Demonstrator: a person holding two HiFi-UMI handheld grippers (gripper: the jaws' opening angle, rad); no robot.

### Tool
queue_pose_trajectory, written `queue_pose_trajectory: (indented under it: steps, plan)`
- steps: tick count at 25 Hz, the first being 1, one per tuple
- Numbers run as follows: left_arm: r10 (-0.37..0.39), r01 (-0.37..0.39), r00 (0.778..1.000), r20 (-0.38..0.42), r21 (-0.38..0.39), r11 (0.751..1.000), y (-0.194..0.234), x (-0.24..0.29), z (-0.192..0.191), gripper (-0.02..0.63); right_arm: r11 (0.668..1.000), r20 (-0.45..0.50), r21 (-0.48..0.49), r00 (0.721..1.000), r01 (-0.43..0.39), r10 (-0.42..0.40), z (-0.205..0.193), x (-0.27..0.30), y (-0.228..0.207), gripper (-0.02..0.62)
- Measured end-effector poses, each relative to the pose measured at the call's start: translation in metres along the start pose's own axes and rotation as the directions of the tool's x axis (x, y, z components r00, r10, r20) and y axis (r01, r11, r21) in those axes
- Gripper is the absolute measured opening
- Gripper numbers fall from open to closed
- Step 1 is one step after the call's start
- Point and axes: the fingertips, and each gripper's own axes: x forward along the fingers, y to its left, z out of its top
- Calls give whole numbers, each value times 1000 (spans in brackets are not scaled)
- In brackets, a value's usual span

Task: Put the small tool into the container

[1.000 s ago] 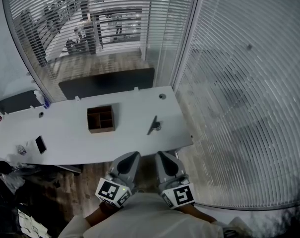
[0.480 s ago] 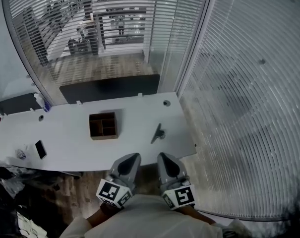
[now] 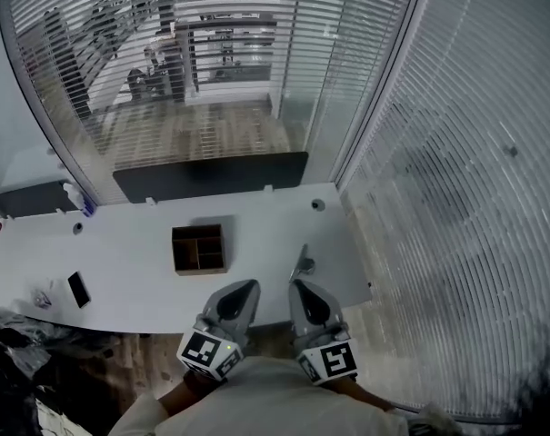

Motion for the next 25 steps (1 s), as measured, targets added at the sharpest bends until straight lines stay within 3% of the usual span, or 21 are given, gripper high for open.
queue_pose_trajectory:
  steps: [14,25]
  plan:
    - [-21,21,1000,2,0,1000,95,37,16,2,1000,-5,-14,1000,1,-1,-11,104,4,0]
    - [-2,2,1000,-17,2,1000,137,46,24,2,999,-9,-38,1000,-14,13,-24,144,14,0]
